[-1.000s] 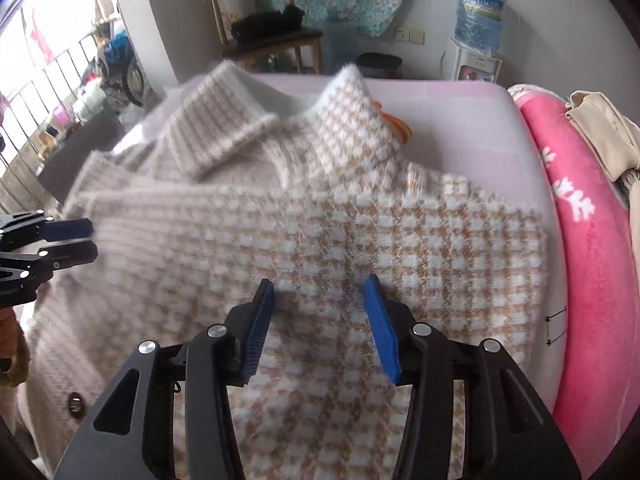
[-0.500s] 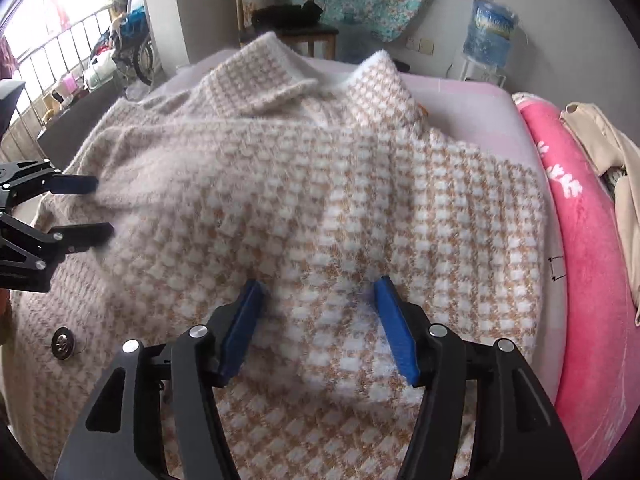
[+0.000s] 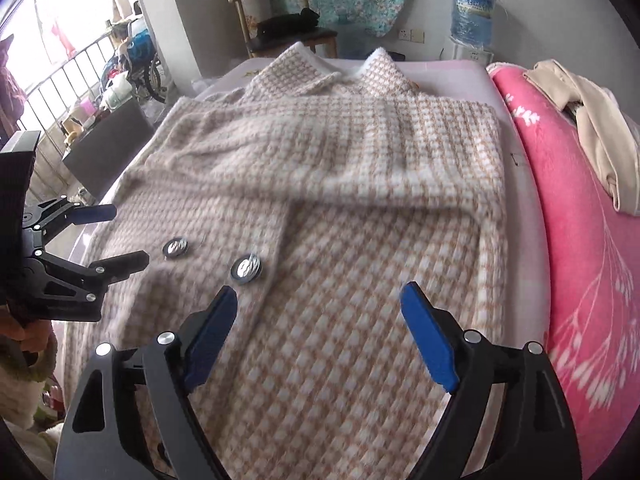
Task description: Fold large clothes
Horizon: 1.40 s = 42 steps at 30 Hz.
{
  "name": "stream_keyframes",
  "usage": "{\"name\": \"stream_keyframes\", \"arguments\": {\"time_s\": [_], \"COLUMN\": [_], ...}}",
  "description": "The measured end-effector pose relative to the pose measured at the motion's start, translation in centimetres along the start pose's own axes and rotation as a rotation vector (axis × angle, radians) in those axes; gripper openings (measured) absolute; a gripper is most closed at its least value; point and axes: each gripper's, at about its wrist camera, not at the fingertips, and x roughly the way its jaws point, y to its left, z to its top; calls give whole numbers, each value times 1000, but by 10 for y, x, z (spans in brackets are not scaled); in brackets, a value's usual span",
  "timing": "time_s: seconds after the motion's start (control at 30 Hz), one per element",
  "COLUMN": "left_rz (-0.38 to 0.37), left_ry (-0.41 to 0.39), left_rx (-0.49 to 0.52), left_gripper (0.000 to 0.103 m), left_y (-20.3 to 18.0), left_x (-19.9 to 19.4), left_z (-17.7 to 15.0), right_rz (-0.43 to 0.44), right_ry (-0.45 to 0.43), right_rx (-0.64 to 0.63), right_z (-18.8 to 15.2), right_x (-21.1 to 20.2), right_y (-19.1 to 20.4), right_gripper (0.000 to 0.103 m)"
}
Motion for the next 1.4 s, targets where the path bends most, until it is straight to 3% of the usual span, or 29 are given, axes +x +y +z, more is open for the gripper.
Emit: {"name": "stream_keyframes", "arguments": {"time_s": [0.3, 0.57, 0.7, 0.93, 1.2, 1.4], "left_rz": [98, 78, 56, 20, 12, -22], "left_ry": [-25, -13, -11, -11, -11, -81], "left_rx": [-58, -84, -107, -138, -145, -159], "left_gripper": [85, 86, 88, 90, 92, 92], "left_y": [-19, -25, -20, -13, -11, 0], "left_x": [-23, -30, -26, -21, -21, -48], "left_z": [-66, -95, -96, -96, -96, -115], "right_rz": [-75, -141, -168, -159, -167, -144], "right_ry": [84, 134, 121, 147, 80, 75], "right_rx": [58, 51, 43, 66, 86, 52], "right_z": [-76, -125, -130, -131, -141, -148], "right_x": [-25, -16, -16, -15, -20, -24], "right_y": [23, 40, 43, 38, 38, 38], "right_gripper": [82, 87, 97, 97, 97, 97]}}
